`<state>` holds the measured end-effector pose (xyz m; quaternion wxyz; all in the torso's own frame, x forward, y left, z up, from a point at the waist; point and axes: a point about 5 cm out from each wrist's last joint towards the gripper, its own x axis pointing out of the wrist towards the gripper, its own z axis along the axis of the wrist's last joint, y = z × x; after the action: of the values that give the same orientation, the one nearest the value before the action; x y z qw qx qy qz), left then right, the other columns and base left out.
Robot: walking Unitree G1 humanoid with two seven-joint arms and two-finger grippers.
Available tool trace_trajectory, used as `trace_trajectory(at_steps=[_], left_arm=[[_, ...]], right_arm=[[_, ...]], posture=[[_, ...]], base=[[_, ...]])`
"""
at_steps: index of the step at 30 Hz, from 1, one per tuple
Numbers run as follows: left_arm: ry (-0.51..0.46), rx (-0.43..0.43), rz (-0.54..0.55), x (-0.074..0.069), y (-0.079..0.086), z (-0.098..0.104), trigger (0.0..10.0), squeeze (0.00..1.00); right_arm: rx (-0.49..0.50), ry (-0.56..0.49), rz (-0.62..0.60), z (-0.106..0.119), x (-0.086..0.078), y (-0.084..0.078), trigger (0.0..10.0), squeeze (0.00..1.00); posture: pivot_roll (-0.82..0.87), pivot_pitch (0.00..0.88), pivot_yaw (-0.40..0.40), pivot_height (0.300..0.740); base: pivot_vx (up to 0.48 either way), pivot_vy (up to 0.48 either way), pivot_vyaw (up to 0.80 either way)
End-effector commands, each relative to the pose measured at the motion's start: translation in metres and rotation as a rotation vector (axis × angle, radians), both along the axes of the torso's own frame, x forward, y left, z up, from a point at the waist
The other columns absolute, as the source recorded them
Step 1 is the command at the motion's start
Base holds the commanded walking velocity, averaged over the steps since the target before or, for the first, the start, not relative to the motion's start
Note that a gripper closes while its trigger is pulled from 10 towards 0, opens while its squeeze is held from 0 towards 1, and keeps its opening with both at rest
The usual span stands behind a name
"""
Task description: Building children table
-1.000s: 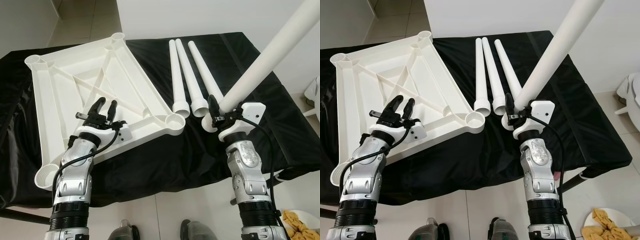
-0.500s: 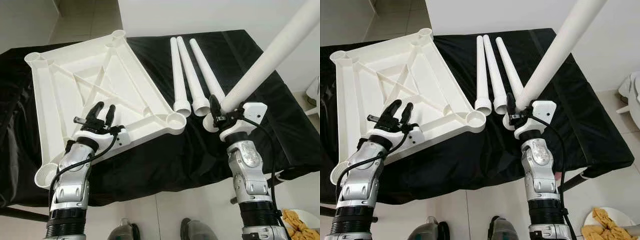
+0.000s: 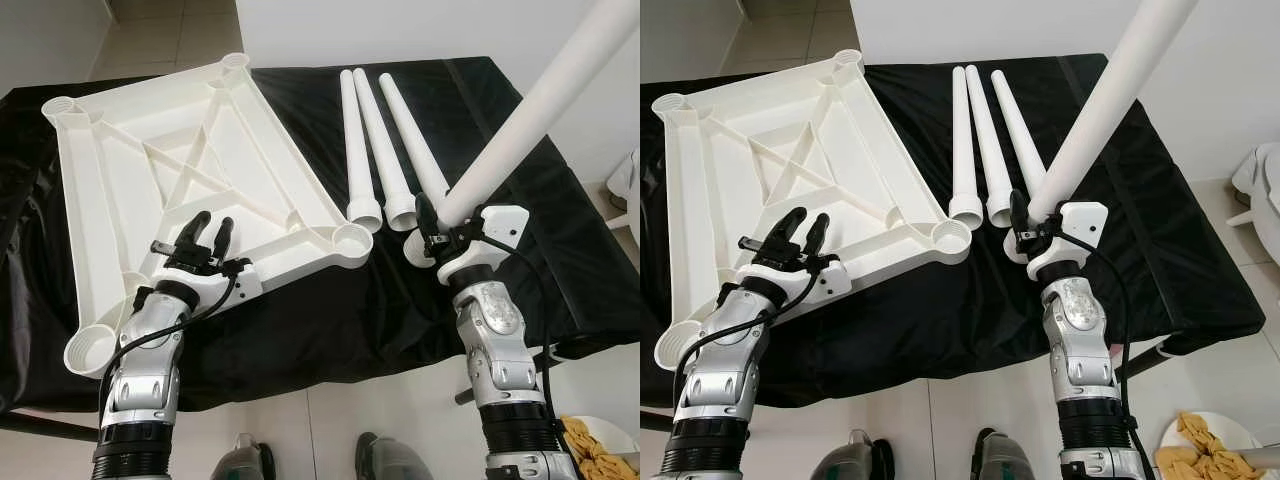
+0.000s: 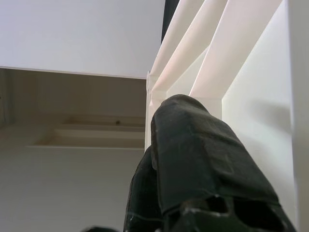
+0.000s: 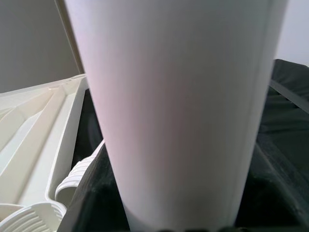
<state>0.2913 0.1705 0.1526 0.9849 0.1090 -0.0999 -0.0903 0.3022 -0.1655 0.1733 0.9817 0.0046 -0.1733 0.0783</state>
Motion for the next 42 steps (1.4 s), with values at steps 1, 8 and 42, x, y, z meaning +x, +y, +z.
trace_trajectory(at_steps=[1,8,42], left_arm=[[-0.005,-0.010,0.064,0.000,0.004,-0.003,10.0,0.00],[-0.020,-0.020,0.066,0.003,0.003,0.000,10.0,0.00],[-0.066,-0.021,0.050,-0.001,-0.002,0.011,10.0,0.00]], right_arm=[[-0.013,0.017,0.012,-0.003,0.001,0.002,10.0,0.00],[-0.023,0.016,0.018,-0.001,0.003,0.001,10.0,0.00],[-0.013,-0.017,0.033,0.013,-0.004,0.005,10.0,0.00]], posture=[[-0.03,0.125,0.034,0.740],[-0.03,0.107,0.027,0.740],[-0.04,0.108,0.015,0.740]], base=[[0.000,0.000,0.00],[0.000,0.000,0.00],[0.000,0.000,0.00]])
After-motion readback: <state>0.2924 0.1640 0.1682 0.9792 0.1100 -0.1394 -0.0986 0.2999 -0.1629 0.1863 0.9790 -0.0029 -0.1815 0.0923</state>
